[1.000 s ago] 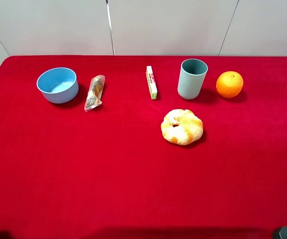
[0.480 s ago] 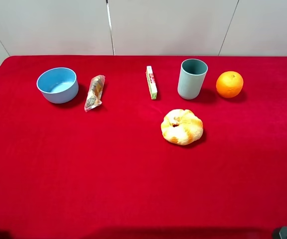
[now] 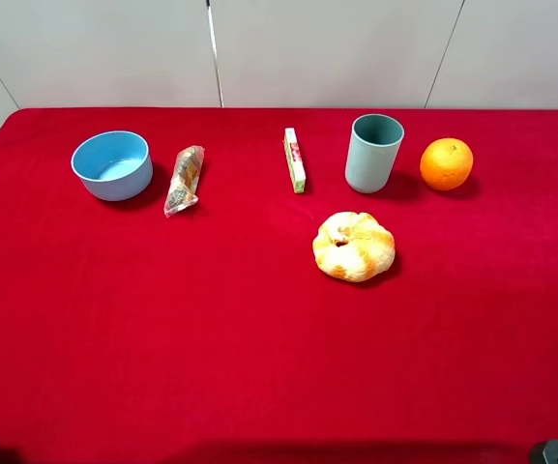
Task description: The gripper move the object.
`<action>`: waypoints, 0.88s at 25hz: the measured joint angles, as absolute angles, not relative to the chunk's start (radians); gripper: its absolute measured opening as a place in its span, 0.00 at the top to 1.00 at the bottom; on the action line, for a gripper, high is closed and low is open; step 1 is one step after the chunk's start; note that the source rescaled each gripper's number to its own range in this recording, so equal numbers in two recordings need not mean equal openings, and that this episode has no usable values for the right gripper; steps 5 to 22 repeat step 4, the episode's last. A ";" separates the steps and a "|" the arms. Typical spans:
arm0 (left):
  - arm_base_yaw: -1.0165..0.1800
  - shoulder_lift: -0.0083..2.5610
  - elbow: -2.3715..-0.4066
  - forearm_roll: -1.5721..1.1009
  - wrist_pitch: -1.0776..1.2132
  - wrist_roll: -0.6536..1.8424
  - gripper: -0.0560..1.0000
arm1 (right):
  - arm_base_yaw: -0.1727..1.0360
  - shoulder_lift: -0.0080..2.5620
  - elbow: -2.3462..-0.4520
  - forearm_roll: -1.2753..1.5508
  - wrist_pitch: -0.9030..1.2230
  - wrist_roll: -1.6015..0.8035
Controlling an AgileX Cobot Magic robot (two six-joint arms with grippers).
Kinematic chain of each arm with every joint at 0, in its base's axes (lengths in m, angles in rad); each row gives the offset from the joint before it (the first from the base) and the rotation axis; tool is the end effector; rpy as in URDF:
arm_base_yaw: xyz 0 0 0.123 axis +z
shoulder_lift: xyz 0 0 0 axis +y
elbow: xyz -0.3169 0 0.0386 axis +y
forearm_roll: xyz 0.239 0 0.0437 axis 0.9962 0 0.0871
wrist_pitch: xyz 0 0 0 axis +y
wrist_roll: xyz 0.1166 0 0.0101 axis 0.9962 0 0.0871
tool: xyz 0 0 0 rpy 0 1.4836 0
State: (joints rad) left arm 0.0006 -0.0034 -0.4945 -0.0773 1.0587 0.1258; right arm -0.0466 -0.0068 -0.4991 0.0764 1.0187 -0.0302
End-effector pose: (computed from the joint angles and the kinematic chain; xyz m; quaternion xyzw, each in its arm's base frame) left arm -0.0240 -0.0079 0.2599 0.0547 0.8509 -0.0056 0.5225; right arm -0.0225 0.0087 0.2653 0.0061 0.8399 0.0174 0.5425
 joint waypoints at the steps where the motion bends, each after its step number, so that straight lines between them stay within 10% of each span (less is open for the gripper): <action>1: 0.001 -0.003 -0.494 -0.077 1.059 0.126 0.00 | -0.047 -0.007 -0.499 0.076 1.019 -0.030; 22: 0.001 -0.003 -0.494 -0.077 1.059 0.126 0.00 | -0.047 -0.007 -0.499 0.076 1.019 -0.030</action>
